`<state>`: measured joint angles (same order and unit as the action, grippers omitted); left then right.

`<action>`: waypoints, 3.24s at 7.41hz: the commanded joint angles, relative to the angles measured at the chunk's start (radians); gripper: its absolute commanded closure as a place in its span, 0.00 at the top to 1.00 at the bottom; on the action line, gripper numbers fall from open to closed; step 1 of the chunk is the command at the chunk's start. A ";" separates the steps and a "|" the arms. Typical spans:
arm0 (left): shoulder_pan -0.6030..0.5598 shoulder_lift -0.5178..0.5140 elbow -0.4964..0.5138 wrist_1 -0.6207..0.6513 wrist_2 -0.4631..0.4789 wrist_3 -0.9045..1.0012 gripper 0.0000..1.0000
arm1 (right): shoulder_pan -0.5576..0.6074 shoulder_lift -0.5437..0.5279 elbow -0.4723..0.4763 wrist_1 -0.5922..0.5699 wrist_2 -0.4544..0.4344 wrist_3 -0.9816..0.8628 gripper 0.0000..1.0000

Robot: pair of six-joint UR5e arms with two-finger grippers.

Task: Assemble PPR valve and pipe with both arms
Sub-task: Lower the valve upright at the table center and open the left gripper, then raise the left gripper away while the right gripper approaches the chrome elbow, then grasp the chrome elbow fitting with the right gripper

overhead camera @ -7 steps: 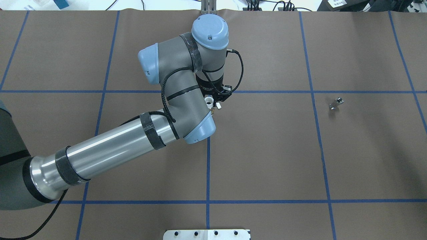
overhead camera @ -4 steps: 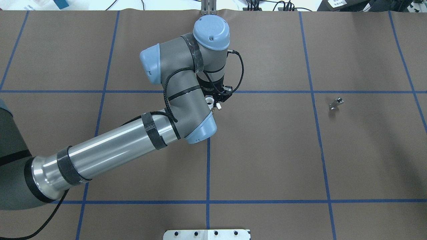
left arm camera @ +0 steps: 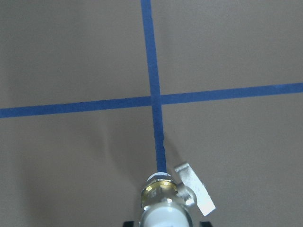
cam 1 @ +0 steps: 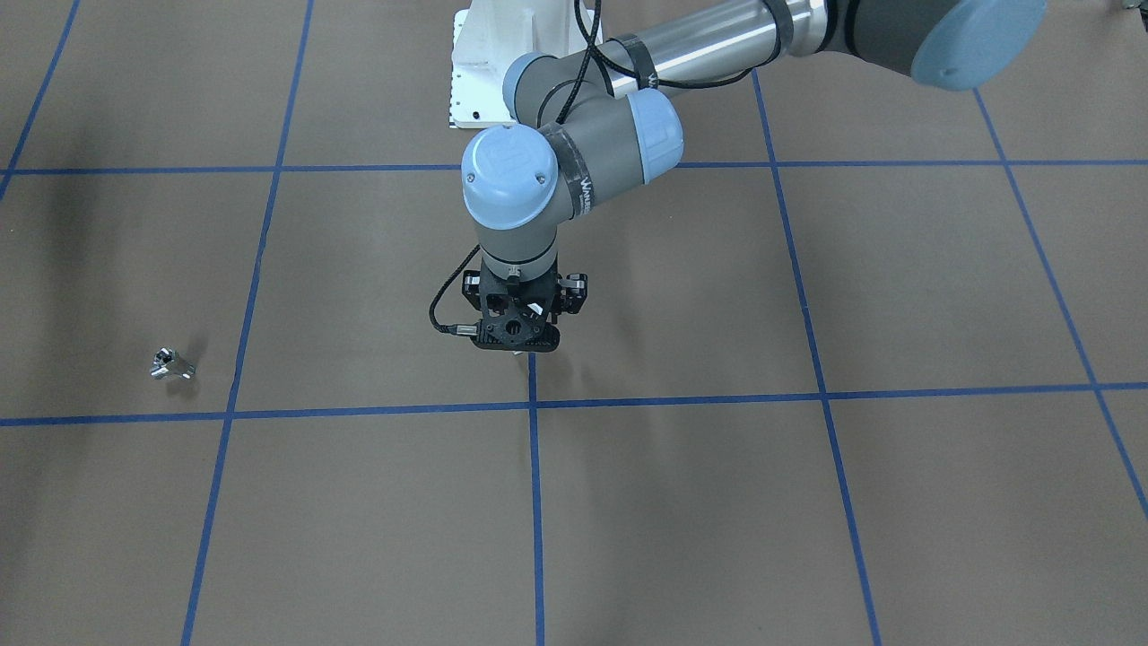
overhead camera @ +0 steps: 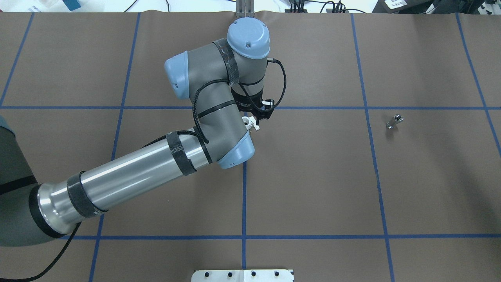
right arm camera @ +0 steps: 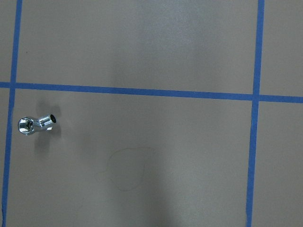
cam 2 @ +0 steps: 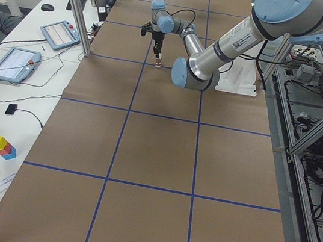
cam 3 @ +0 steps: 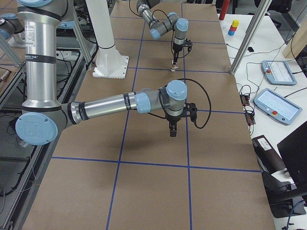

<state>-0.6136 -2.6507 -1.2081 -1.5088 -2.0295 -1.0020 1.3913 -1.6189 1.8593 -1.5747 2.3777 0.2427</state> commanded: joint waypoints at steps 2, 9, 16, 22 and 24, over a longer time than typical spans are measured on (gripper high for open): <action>-0.055 0.012 -0.147 0.071 -0.011 -0.003 0.74 | -0.043 -0.001 0.003 0.044 -0.005 0.007 1.00; -0.198 0.474 -0.763 0.225 -0.104 0.152 0.74 | -0.362 0.226 -0.189 0.291 -0.115 0.592 0.99; -0.198 0.479 -0.761 0.228 -0.104 0.152 0.74 | -0.422 0.301 -0.322 0.294 -0.130 0.593 0.90; -0.199 0.474 -0.761 0.234 -0.104 0.152 0.74 | -0.420 0.298 -0.321 0.295 -0.126 0.604 0.00; -0.199 0.475 -0.761 0.234 -0.104 0.152 0.74 | -0.419 0.316 -0.307 0.295 -0.132 0.606 0.00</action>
<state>-0.8130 -2.1764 -1.9696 -1.2748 -2.1338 -0.8498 0.9714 -1.3159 1.5430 -1.2794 2.2493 0.8473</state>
